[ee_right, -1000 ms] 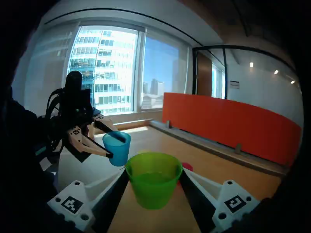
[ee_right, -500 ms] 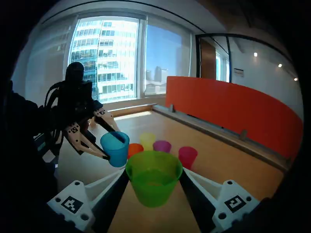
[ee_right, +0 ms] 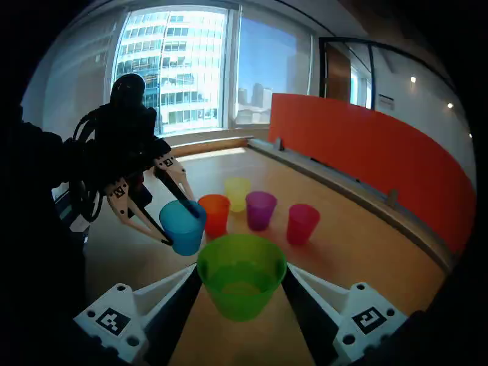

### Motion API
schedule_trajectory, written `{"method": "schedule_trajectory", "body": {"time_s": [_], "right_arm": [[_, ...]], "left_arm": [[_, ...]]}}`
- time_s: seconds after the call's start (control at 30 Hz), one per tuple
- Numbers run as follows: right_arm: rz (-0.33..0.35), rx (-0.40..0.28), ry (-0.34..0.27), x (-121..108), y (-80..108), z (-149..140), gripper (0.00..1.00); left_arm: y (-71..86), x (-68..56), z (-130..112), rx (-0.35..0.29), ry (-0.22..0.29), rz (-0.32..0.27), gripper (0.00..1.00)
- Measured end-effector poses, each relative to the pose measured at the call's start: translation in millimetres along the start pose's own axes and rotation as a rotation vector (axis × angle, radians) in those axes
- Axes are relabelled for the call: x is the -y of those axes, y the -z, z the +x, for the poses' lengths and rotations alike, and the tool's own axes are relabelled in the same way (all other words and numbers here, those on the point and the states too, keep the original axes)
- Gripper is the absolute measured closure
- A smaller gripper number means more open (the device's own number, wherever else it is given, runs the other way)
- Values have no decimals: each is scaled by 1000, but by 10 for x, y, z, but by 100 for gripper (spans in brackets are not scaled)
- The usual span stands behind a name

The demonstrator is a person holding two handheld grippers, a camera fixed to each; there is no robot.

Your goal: Pour water

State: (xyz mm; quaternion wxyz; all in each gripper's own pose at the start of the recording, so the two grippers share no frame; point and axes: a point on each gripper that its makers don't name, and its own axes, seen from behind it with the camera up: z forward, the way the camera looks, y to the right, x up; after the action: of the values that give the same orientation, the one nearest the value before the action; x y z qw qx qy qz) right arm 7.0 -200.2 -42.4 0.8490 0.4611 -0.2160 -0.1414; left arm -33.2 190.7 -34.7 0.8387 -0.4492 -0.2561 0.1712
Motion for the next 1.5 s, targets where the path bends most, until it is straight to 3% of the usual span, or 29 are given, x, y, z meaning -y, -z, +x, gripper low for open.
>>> {"method": "schedule_trajectory", "body": {"time_s": [0.5,1.5], "right_arm": [[36,95,31,93,-173,-287,10],[46,134,16,115,-393,-509,10]], "left_arm": [[-151,-12,-207,55,-1,-15,15],[-274,23,-482,76,31,-28,15]]}}
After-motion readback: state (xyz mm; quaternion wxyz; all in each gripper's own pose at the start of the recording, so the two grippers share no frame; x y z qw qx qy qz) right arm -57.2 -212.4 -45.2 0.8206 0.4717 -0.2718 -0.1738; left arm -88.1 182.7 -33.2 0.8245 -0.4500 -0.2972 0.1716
